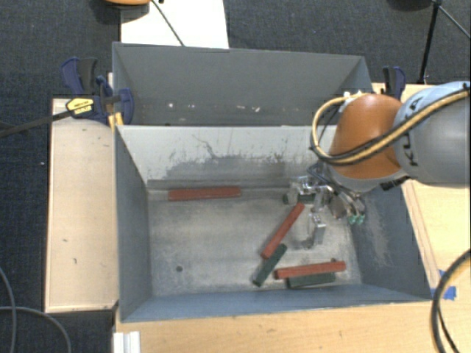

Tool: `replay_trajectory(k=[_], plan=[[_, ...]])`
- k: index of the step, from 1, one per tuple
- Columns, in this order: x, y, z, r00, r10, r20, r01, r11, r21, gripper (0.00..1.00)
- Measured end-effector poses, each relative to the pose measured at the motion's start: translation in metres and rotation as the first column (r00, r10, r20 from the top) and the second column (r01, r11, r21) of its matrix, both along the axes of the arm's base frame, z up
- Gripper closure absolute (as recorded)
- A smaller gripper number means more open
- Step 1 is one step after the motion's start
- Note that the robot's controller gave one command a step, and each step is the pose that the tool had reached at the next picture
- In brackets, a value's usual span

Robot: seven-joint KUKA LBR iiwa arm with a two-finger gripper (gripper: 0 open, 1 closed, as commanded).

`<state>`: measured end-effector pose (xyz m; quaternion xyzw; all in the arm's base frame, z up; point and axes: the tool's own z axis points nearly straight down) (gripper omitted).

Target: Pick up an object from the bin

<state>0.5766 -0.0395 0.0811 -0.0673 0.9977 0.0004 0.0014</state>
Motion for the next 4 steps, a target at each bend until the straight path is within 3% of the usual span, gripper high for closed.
replay_trajectory(k=[1,2,3,4], plan=[[0.001,-0.007,0.009,0.987,-0.162,0.002,0.162,0.987,0.001,0.0],[0.005,-0.029,0.003,0.999,-0.033,0.004,0.033,0.999,-0.001,0.0],[0.005,-0.034,0.002,1.0,0.018,0.004,-0.018,1.0,-0.001,0.0],[0.002,-0.017,0.021,0.995,-0.097,0.002,0.097,0.995,0.0,0.0]])
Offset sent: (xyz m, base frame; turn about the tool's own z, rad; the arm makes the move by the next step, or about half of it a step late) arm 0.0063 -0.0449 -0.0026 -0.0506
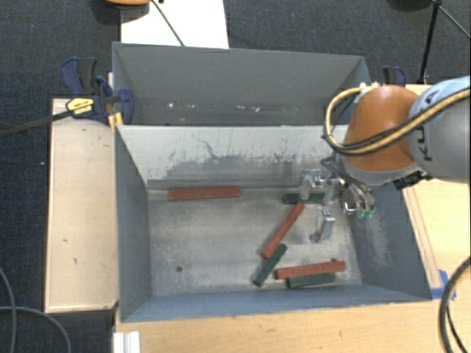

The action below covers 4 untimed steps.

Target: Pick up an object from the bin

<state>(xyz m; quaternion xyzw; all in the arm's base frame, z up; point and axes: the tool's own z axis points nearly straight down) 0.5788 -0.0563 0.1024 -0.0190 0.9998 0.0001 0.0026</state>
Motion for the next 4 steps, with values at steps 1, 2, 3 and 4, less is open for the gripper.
replay_trajectory(k=[1,2,3,4], plan=[[0.003,0.006,-0.002,0.99,-0.142,-0.002,0.142,0.99,0.001,0.0],[0.004,0.018,-0.015,0.999,0.049,-0.005,-0.049,0.999,0.0,0.0],[0.008,0.036,-0.027,0.969,-0.246,-0.006,0.246,0.969,0.0,1.0],[0.008,0.036,-0.027,0.969,-0.246,-0.006,0.246,0.969,0.0,1.0]])
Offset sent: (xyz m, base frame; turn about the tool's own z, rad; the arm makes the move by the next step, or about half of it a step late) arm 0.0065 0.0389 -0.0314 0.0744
